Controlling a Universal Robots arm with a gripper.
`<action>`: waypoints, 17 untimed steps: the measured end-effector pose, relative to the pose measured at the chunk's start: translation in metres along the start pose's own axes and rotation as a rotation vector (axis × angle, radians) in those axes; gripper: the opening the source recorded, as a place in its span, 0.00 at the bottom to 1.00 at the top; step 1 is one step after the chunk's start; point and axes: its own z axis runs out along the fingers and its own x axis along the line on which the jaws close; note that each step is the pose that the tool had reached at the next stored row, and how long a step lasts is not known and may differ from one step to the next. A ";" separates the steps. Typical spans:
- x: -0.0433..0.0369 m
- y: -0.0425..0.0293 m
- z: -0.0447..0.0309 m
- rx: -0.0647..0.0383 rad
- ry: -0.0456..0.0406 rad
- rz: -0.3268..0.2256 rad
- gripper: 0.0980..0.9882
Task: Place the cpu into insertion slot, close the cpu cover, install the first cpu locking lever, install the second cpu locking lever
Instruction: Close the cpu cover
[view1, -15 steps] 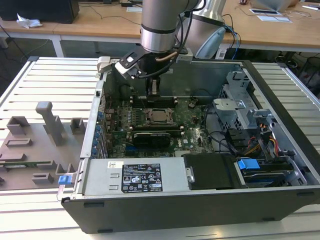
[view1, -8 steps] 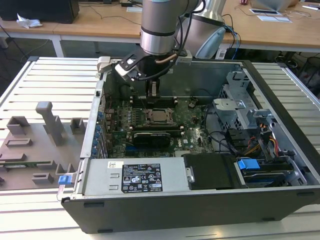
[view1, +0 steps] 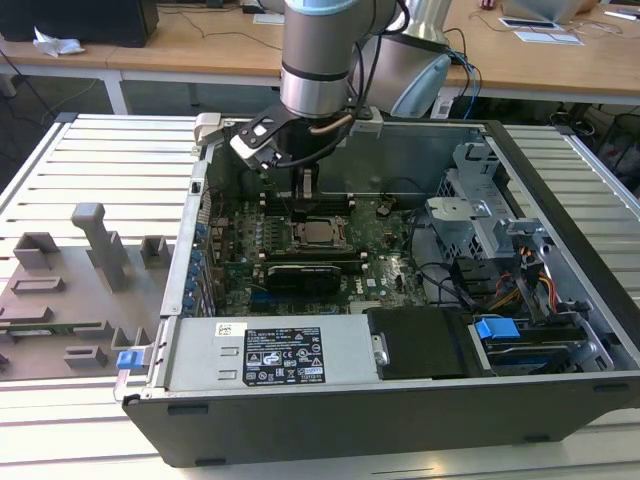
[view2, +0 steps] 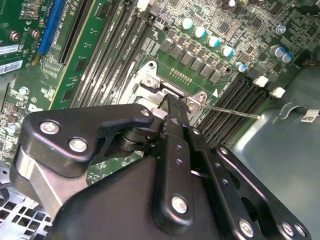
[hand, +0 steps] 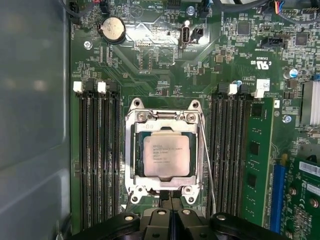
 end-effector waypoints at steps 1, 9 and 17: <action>0.0001 0.0001 0.0015 0.000 0.0000 0.000 0.01; 0.0008 0.0009 0.0180 0.000 -0.0001 0.000 0.01; 0.0009 0.0129 0.0245 0.000 -0.0002 0.000 0.01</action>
